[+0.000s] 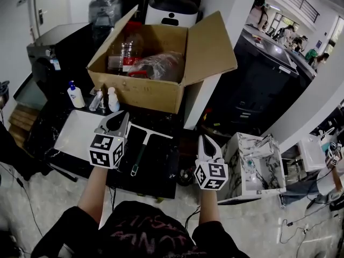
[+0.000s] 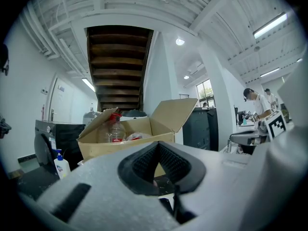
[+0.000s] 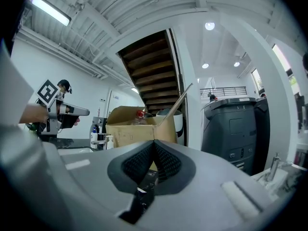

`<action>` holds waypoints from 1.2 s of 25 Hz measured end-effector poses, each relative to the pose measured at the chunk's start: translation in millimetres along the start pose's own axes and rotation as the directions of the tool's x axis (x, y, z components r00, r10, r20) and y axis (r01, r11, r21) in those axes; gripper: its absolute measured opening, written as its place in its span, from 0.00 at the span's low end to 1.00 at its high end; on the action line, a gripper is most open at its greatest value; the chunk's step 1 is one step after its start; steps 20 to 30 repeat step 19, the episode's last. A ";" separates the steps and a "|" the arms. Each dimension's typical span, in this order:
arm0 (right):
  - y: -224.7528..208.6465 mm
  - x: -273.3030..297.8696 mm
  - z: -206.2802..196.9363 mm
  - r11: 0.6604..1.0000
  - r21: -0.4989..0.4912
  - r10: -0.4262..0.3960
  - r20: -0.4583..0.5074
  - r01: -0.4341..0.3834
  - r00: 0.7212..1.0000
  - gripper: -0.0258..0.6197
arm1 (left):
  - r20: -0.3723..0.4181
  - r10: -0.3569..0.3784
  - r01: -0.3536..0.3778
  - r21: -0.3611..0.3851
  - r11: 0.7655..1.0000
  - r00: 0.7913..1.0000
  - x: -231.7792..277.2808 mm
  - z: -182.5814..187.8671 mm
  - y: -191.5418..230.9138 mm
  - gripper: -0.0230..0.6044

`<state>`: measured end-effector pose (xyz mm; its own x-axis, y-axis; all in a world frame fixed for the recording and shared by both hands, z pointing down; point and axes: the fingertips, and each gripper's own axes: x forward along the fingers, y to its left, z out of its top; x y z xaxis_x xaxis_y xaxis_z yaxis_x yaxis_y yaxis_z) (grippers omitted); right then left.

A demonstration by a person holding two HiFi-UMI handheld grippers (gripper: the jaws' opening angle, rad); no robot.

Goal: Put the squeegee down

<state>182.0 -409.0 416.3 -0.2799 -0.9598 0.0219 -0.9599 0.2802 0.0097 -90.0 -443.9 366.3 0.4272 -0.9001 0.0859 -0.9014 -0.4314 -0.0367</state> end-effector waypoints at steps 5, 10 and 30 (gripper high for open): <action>-2.1 1.8 -0.6 1.000 0.006 -0.003 -0.002 0.003 1.000 0.04 | -0.003 0.006 -0.006 -0.002 1.000 1.000 0.0 -0.2 4.2 0.04; -1.4 4.0 0.3 1.000 0.007 -0.001 -0.001 0.001 1.000 0.04 | -0.001 0.005 -0.005 -0.007 1.000 1.000 -0.3 1.0 5.4 0.04; 1.8 6.9 2.5 1.000 0.003 0.003 0.005 -0.003 1.000 0.04 | -0.003 0.000 0.000 -0.007 1.000 1.000 1.3 -1.6 7.2 0.04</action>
